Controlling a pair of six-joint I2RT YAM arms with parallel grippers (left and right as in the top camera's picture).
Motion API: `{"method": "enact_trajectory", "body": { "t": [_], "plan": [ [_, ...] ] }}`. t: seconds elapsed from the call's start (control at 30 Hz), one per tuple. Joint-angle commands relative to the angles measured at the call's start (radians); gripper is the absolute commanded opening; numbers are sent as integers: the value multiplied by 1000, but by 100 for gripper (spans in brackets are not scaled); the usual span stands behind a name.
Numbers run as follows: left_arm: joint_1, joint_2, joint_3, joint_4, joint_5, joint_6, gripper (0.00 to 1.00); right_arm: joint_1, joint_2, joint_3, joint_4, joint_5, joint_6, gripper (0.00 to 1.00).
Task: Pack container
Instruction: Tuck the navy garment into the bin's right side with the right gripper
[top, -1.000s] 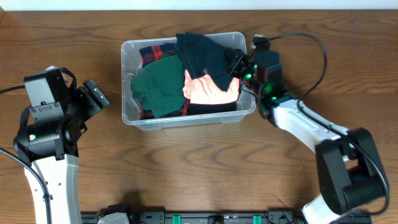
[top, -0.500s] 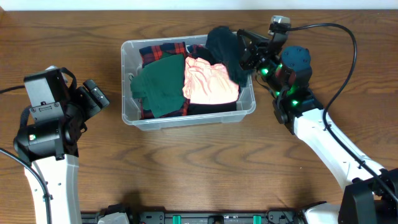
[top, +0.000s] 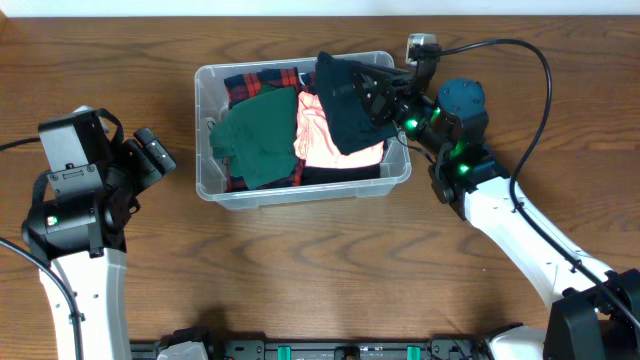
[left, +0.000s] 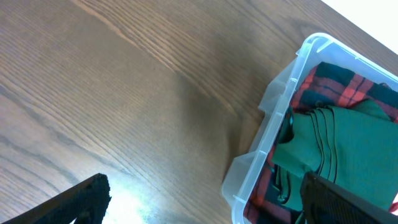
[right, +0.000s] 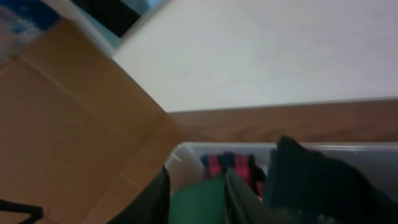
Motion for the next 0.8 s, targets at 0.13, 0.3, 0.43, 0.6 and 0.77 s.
{"method": "enact_trajectory", "body": {
  "t": [0.13,0.3,0.43,0.6,0.77],
  "plan": [
    [4,3,2,-2,-12,-9,98,-5,-1,3,-90,113,-43,15],
    [4,3,2,-2,-12,-9,98,42,26,3,-101,124,-124,12],
    [4,3,2,-2,-12,-9,98,80,123,3,-101,225,-137,9],
    [4,3,2,-2,-12,-9,98,94,295,3,-96,200,-118,6],
    [4,3,2,-2,-12,-9,98,114,333,3,-98,185,-122,5]
  ]
}}
